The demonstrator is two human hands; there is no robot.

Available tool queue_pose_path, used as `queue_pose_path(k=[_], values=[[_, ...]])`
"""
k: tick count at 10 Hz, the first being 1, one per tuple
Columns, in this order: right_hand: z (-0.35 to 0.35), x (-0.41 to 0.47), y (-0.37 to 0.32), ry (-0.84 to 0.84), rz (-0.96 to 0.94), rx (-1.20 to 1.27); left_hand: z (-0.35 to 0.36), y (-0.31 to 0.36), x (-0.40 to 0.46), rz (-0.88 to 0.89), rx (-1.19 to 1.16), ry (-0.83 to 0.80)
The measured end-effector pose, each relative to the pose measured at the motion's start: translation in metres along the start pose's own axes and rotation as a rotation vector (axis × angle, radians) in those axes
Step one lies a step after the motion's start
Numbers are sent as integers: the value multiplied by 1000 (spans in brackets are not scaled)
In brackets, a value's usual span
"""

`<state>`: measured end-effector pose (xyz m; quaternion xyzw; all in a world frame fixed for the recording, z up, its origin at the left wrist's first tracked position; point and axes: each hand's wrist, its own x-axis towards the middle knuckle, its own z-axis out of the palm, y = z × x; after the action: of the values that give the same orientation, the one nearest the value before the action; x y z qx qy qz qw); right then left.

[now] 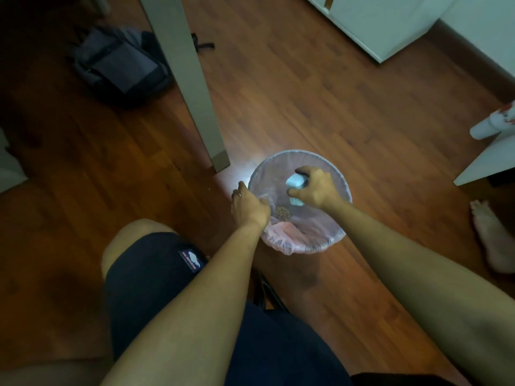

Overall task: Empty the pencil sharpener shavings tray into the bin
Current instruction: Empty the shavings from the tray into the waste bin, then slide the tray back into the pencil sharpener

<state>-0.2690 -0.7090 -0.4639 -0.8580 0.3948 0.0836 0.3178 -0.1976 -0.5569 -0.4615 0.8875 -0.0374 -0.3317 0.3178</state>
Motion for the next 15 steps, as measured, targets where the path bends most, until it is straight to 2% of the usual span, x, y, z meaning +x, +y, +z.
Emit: queue_pose_path(k=[2,3,5,8,10,11,13,14,15], values=[[-48,-14,-32,27,95,273,-47,23,-23,134,-111,-18],[-73,-28,-64,1,67,414,-81,32,-43,208,-142,37],[-110,-74,-143,-63,-80,645,-169,45,-96,352,-392,284],[-133,-139,-272,-384,-391,973,-314,4,-184,577,-410,594],[-129,-176,-357,-461,-607,908,-404,-32,-229,618,-448,862],[-126,-197,-403,-431,-718,892,-450,-50,-239,592,-448,982],[-109,-217,-473,-367,-775,875,-532,-74,-222,495,-439,1136],[-97,-211,-501,-262,-794,756,-561,-79,-203,415,-421,1134],[-86,-206,-523,-178,-830,675,-578,-79,-185,360,-449,1040]])
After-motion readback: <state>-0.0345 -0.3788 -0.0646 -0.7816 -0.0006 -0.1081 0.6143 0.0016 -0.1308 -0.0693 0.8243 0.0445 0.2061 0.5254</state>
